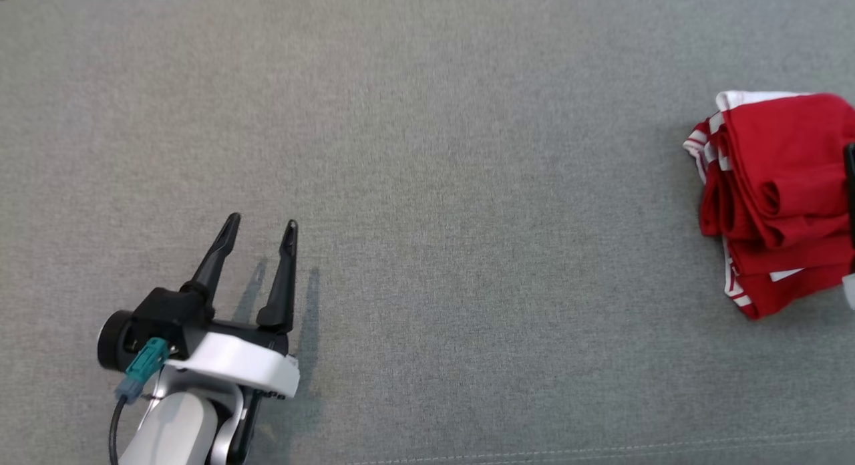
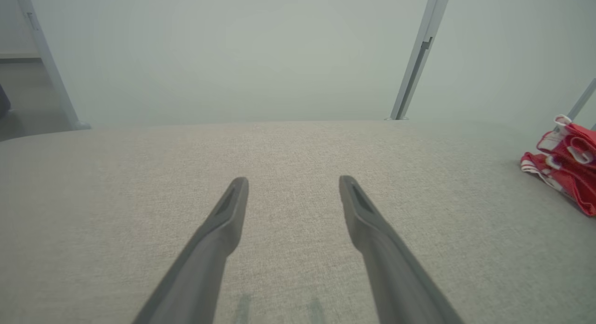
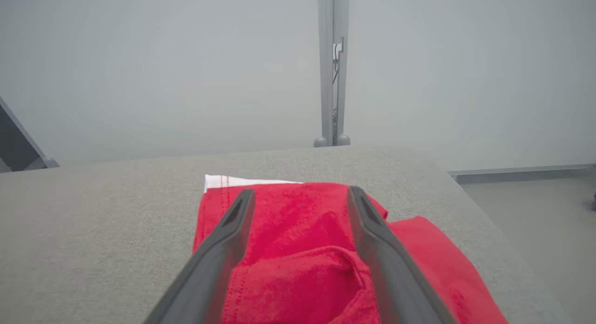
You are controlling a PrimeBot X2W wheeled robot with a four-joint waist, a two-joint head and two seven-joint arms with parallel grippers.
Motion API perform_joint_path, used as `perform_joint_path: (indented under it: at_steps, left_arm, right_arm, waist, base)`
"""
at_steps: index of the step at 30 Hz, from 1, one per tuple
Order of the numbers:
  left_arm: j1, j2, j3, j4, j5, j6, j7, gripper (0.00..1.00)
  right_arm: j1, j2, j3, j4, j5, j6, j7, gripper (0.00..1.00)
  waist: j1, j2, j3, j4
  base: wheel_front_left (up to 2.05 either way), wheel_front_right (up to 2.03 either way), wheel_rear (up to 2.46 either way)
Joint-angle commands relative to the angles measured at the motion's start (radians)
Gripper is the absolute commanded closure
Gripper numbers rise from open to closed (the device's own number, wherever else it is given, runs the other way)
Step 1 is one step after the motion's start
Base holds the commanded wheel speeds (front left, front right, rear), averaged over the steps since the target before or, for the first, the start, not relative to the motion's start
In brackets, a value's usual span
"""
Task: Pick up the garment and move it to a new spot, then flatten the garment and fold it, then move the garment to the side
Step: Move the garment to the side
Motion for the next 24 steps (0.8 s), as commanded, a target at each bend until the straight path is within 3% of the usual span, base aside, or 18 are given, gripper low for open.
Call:
perform_joint_path:
  at_steps: [1, 4, 9, 15, 24]
  left_arm:
    - [0.006, 0.033, 0.046, -0.032, -0.005, 0.014, -0.005, 0.0]
    - [0.035, 0.046, 0.065, -0.05, -0.011, 0.028, -0.006, 0.0]
    - [0.078, 0.085, 0.1, -0.097, -0.016, 0.055, 0.003, 0.0]
    - [0.123, 0.102, 0.105, -0.115, -0.019, 0.069, 0.018, 0.0]
    - [0.228, 0.095, 0.102, -0.111, -0.033, 0.084, 0.001, 0.0]
  right_arm:
    - [0.058, 0.017, -0.059, -0.09, -0.072, 0.0, -0.014, 0.0]
    - [0.159, 0.146, -0.182, -0.248, -0.218, 0.0, -0.014, 0.0]
    - [0.304, 0.357, -0.245, -0.47, -0.434, 0.0, -0.006, 0.0]
    - [0.381, 0.435, -0.25, -0.508, -0.516, 0.0, 0.029, 0.0]
    - [0.502, 0.486, -0.258, -0.477, -0.574, 0.0, 0.024, 0.0]
  waist:
    - [0.0, -0.0001, -0.043, -0.002]
    - [0.0, -0.0001, -0.091, 0.007]
    - [0.0, -0.0001, -0.182, 0.031]
    - [0.0, -0.0001, -0.245, 0.042]
    - [0.0, -0.0001, -0.322, 0.065]
  base:
    - [0.0, 0.0, 0.0]
    - [0.0, 0.0, 0.0]
    - [0.0, 0.0, 0.0]
    - [0.0, 0.0, 0.0]
    - [0.0, 0.0, 0.0]
